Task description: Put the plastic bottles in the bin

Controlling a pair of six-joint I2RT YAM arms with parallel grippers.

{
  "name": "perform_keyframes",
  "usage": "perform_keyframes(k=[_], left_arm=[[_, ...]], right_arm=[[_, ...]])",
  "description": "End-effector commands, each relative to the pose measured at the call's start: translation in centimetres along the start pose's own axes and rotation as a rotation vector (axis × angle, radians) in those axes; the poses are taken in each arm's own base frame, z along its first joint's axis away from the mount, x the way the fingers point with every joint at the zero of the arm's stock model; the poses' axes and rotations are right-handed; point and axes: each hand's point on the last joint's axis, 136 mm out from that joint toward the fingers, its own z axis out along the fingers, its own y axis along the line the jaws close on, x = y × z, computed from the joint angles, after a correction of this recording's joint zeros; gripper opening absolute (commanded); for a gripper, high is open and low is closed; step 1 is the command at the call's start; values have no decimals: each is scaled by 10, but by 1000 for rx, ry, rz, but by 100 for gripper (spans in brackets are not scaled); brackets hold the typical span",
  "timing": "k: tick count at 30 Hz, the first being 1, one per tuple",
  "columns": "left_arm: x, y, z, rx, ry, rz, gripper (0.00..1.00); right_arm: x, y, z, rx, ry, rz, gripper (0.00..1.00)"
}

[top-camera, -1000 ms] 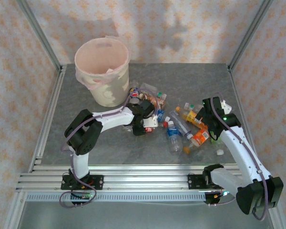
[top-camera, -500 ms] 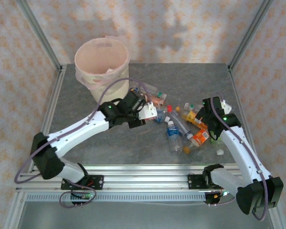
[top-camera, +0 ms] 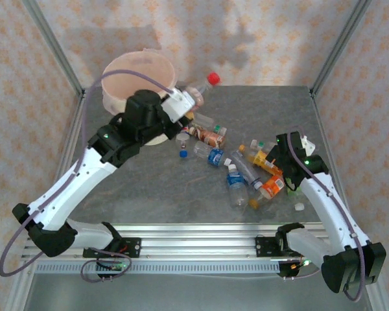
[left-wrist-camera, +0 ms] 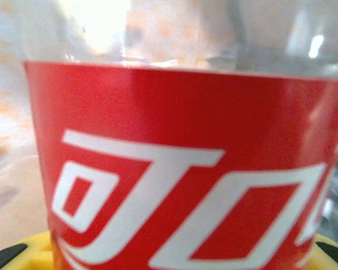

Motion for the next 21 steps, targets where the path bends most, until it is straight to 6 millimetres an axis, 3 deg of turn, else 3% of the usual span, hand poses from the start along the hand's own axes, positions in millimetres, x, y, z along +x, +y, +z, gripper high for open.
perform_keyframes(k=[1, 9, 15, 21], left_arm=[[-23, 53, -8, -170, -48, -101, 48], [-23, 140, -9, -343, -53, -225, 48], [9, 192, 8, -412, 34, -293, 48], [47, 219, 36, -396, 115, -349, 48]], right_arm=[[2, -3, -2, -3, -13, 12, 99], [2, -7, -8, -3, -20, 12, 99], [-2, -8, -13, -13, -38, 14, 99], [-7, -11, -18, 1, -54, 7, 99]])
